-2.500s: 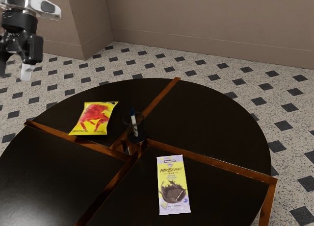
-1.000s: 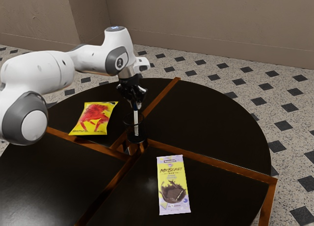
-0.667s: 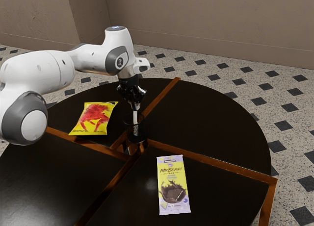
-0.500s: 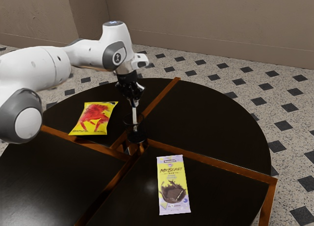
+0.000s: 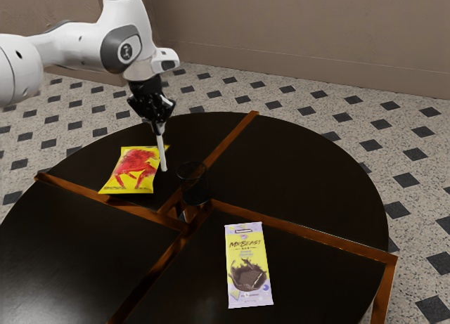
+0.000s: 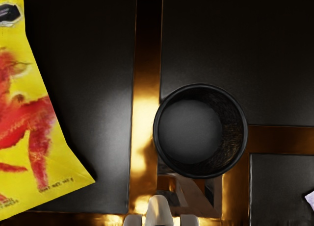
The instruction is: Take the marker out of the pen holder and place it to the left of the pen holder.
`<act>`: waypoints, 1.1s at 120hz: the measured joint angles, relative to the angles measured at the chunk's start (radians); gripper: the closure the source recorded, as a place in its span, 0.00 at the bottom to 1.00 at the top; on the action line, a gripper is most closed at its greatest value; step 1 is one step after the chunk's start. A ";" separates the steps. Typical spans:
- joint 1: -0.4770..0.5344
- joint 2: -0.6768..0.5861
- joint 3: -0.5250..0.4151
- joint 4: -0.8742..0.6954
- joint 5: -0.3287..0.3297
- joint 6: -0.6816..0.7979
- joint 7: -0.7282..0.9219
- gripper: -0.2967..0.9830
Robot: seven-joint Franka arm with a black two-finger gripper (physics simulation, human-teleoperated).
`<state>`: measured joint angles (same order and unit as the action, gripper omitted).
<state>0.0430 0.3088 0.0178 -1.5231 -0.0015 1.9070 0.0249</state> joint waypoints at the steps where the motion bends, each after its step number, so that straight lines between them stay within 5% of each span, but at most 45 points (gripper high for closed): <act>1: 0.003 0.001 0.000 0.000 0.002 -0.008 -0.001 0.79; 53: -0.048 0.487 0.111 0.538 0.039 -0.511 -0.072 0.80; 132: -0.065 0.588 0.117 0.625 -0.006 -0.489 -0.140 0.72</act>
<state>-0.0222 0.8964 0.1351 -0.8978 -0.0071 1.4178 -0.1150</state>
